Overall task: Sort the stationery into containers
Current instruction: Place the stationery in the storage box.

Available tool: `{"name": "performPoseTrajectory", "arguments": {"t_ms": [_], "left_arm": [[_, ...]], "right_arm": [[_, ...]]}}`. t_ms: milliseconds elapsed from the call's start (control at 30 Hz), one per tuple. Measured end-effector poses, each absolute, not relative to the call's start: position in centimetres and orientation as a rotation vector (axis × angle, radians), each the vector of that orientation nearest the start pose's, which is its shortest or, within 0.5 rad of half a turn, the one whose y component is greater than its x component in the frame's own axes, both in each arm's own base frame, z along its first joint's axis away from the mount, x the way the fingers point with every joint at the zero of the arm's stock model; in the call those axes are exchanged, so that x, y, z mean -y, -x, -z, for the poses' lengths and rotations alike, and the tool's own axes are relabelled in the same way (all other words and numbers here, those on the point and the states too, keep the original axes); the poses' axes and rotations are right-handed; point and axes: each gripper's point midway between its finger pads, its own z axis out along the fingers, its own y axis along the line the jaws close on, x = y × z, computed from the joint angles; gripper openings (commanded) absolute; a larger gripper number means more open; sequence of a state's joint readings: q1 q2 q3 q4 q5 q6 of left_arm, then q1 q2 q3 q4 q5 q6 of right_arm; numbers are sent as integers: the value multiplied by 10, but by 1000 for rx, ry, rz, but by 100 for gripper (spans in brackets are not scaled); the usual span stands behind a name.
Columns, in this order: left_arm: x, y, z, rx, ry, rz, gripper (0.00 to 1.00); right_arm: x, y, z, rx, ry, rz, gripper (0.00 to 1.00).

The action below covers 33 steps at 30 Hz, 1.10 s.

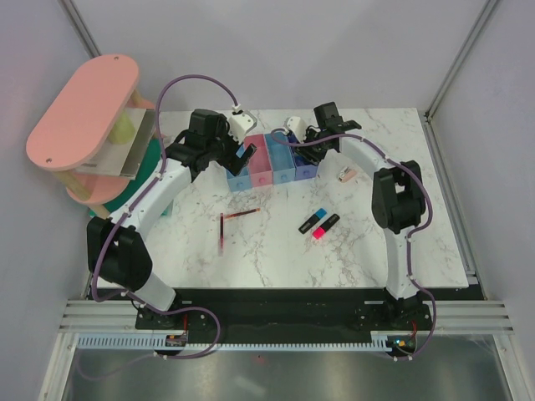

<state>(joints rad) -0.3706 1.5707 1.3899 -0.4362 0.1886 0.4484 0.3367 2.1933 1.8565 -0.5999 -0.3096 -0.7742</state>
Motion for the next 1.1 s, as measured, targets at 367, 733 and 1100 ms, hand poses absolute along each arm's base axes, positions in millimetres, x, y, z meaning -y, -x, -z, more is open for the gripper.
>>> {"name": "performPoseTrajectory", "arguments": {"t_ms": [367,733,1100], "left_arm": [[178,-417,-218,-1955,-964,162,100],[179,-417,-218,-1954,-965,163,100],[174,-421,-214,-1966,-953,133,100]], "right_arm": [[-203,-509,-86,-2021,1396,-180,50],[-202,-510,-89,-2011,1399,-167,64],[-195,-513,-96,-2033,1346,-145,68]]}}
